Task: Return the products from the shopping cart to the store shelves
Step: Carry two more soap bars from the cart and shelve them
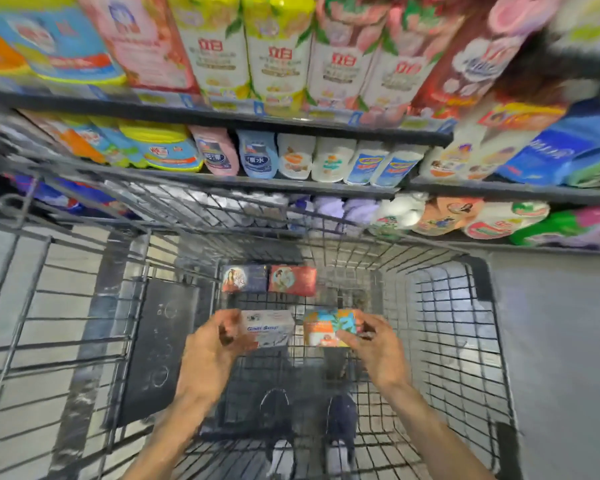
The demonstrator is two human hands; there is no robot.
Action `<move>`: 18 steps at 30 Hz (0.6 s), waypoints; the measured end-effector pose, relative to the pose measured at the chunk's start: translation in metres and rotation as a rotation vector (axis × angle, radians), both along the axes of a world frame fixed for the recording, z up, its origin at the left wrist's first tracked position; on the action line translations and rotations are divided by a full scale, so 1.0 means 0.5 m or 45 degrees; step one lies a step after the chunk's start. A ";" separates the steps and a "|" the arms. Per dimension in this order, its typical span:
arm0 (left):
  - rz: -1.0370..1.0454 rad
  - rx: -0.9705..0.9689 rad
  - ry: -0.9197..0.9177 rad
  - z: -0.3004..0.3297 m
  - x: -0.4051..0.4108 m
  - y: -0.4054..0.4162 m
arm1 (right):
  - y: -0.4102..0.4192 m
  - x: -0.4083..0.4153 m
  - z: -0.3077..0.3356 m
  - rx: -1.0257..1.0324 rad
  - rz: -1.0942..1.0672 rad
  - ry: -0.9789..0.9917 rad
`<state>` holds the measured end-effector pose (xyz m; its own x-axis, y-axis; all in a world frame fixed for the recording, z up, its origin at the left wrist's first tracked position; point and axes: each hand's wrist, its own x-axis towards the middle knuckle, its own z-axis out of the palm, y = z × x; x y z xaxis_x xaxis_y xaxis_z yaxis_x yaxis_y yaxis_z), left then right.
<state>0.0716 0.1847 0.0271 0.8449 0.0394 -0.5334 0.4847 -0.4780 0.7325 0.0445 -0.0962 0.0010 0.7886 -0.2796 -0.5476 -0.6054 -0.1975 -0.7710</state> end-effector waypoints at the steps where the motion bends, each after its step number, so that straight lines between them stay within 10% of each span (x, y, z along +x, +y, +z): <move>1: -0.053 -0.029 -0.061 0.055 0.006 -0.028 | -0.032 -0.011 0.072 0.001 -0.042 -0.054; 18: -0.708 -0.467 -0.365 0.734 -0.026 -0.607 | -0.542 -0.367 0.765 -0.271 -0.593 -0.606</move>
<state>0.0584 -0.1189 0.3940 0.7967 -0.5756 -0.1842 0.0063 -0.2968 0.9549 -0.1388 -0.3674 0.3837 0.7014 -0.7095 -0.0684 -0.2700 -0.1756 -0.9467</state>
